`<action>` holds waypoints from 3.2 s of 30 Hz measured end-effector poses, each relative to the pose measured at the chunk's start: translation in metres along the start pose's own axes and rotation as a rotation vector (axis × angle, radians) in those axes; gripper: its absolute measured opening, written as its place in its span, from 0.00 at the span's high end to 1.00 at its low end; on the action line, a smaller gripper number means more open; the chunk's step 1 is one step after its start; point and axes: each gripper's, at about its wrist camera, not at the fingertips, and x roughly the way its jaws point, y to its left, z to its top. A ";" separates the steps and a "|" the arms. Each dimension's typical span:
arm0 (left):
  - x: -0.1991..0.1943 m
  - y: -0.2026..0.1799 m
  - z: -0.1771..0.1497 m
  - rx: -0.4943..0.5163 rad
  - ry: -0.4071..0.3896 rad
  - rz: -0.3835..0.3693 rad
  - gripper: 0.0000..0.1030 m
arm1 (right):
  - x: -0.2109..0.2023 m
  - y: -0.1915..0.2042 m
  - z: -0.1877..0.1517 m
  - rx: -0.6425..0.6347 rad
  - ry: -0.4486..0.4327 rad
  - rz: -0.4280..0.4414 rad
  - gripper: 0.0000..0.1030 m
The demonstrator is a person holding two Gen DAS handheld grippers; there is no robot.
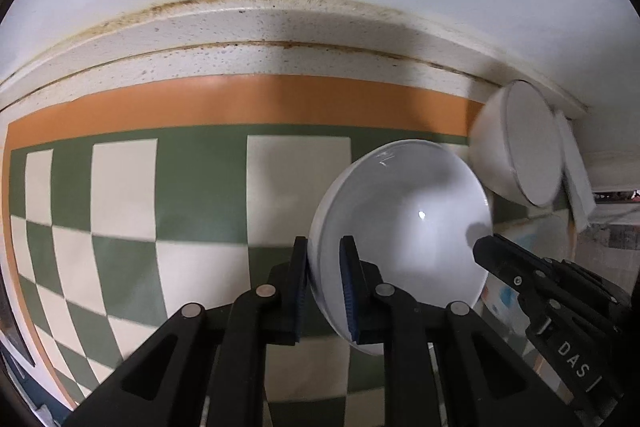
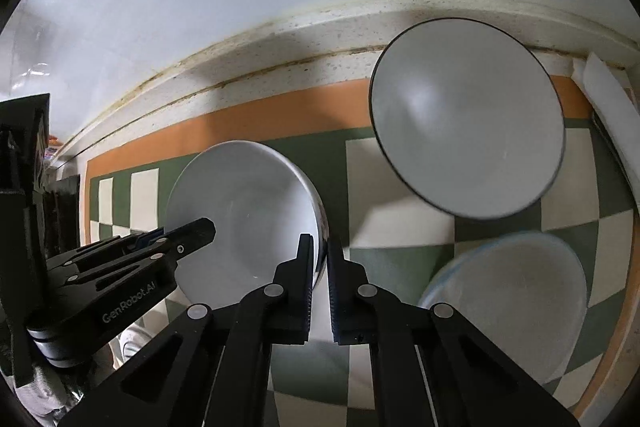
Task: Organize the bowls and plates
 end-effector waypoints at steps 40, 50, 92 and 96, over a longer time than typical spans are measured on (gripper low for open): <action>0.016 -0.047 -0.208 0.162 0.103 0.038 0.87 | -0.042 -0.050 -0.237 0.029 0.015 0.018 0.92; 0.016 -0.038 -0.203 0.135 0.130 0.024 0.87 | -0.040 -0.056 -0.232 0.051 0.036 0.064 0.92; 0.062 -0.164 -0.012 0.200 0.122 0.000 0.91 | -0.038 -0.179 -0.059 0.289 -0.050 0.081 0.88; 0.052 -0.164 -0.018 0.215 0.114 -0.001 0.91 | -0.043 -0.174 -0.063 0.292 -0.045 0.084 0.88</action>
